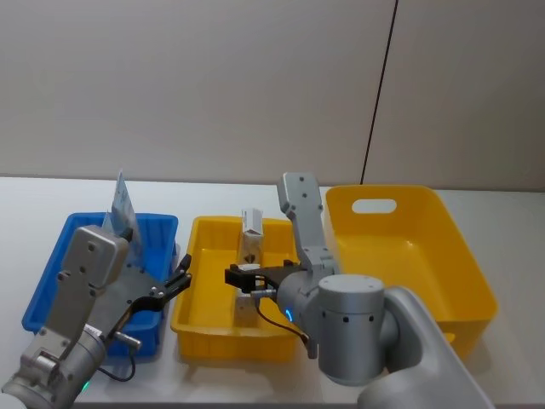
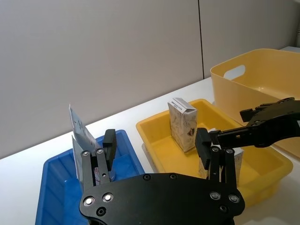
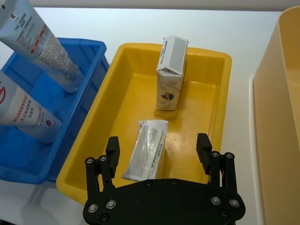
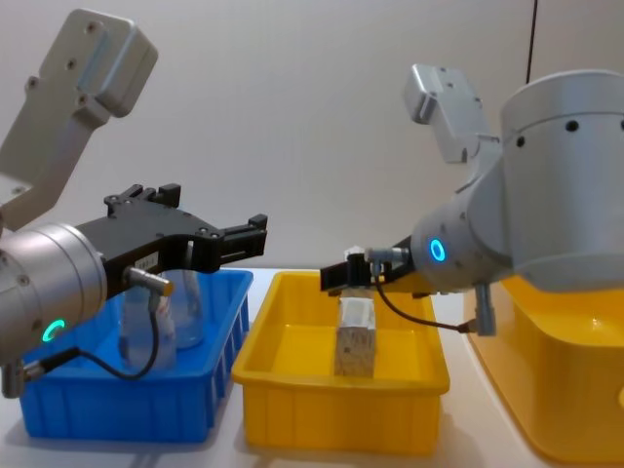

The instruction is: Bimanual collaborative sorting of washing and personal care products

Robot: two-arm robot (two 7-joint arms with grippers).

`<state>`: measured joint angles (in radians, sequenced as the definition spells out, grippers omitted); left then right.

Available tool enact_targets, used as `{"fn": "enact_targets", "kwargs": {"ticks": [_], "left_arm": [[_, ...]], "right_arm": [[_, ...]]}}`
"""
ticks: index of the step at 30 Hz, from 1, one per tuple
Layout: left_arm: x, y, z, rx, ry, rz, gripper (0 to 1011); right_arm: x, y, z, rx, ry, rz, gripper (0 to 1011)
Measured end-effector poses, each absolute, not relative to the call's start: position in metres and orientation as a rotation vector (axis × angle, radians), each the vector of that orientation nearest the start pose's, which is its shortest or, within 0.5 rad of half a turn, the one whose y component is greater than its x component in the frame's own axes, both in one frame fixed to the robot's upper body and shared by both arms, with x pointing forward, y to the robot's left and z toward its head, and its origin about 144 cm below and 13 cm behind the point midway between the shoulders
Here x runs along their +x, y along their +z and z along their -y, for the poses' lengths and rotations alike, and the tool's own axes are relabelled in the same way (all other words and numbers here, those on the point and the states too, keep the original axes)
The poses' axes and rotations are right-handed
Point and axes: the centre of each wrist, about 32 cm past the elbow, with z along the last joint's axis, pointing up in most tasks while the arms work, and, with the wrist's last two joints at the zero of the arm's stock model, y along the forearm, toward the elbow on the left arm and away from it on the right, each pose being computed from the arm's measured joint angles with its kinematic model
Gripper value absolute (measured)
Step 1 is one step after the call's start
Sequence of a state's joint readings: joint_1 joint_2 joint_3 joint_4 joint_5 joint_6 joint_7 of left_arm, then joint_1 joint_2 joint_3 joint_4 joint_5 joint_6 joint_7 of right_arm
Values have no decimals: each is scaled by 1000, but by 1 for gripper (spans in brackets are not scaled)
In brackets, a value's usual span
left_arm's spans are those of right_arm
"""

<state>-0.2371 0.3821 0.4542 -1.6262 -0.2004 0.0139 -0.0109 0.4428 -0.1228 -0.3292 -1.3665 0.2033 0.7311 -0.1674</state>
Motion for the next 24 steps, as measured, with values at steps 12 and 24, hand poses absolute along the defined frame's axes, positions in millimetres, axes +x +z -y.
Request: {"fn": "enact_targets", "kwargs": {"ticks": [12,24], "left_arm": [[492,1204,-198,61,1124,268,1002],[492,1204,-198,61,1124,268,1002]], "right_arm": [[567,1249,76,-379,-1242,-424,1002],[579,1244,75,-380,-1206,-449,1002]]}}
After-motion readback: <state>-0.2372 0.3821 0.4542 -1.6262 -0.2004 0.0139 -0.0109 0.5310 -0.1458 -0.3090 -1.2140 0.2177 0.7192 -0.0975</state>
